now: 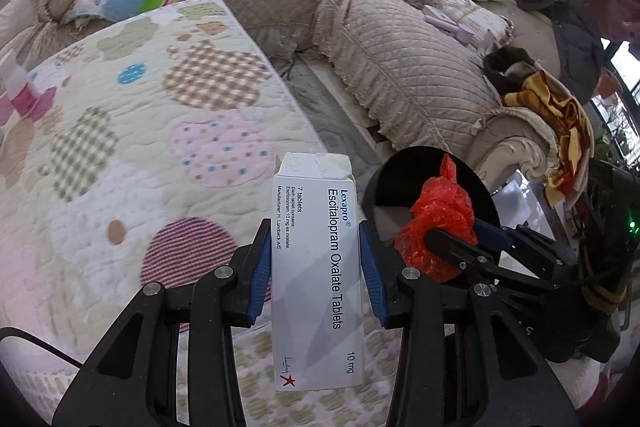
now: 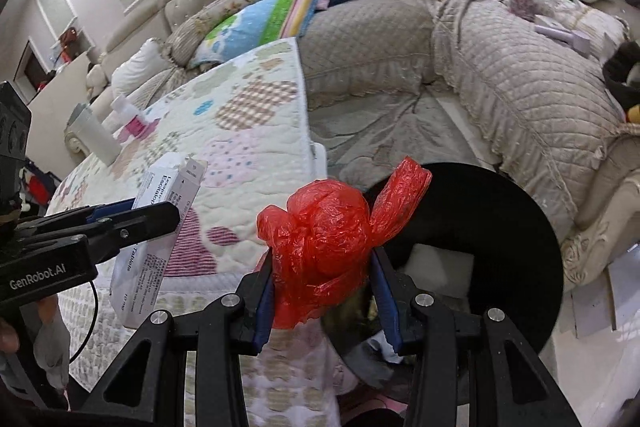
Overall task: Collect trash
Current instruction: 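Carry the white tablet box and red bag over the black bin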
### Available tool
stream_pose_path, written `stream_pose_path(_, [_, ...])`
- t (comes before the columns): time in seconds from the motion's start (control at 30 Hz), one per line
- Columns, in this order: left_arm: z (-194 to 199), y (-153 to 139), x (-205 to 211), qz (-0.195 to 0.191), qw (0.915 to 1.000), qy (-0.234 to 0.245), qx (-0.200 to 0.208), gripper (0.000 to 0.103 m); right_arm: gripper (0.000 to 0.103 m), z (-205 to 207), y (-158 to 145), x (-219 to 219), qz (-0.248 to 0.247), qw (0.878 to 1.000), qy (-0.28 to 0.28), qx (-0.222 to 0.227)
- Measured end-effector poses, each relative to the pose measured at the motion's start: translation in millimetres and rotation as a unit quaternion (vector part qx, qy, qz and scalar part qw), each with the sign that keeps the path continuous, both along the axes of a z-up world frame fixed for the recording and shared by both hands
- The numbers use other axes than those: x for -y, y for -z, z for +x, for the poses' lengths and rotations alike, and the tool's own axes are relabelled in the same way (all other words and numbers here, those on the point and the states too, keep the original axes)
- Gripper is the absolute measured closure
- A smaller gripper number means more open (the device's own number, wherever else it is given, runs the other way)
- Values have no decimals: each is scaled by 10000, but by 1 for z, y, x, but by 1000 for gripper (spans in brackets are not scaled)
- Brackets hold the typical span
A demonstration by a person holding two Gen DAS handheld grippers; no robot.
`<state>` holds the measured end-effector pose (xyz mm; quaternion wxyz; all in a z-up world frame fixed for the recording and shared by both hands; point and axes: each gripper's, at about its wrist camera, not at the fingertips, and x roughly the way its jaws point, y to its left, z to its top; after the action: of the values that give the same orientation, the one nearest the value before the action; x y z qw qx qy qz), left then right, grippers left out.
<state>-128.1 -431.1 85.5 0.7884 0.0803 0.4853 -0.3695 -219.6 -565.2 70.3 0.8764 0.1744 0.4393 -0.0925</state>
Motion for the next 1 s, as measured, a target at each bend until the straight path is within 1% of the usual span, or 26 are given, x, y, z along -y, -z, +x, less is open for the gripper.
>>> stream_pose_path(0.57, [-8,1,53,-143,9991,364,-162,64,61,-24,12,46,37,9985,528,-170])
stream_pose_path(0.8, [-10,10,74,-206,9977,537,-349,64,61,-31,18,60,48,9974,672,-272])
stream_pose_path(1.0, [-5,17,85,-314,9968,537,-505,64,61,-35,24,71,44,9964,752,-379])
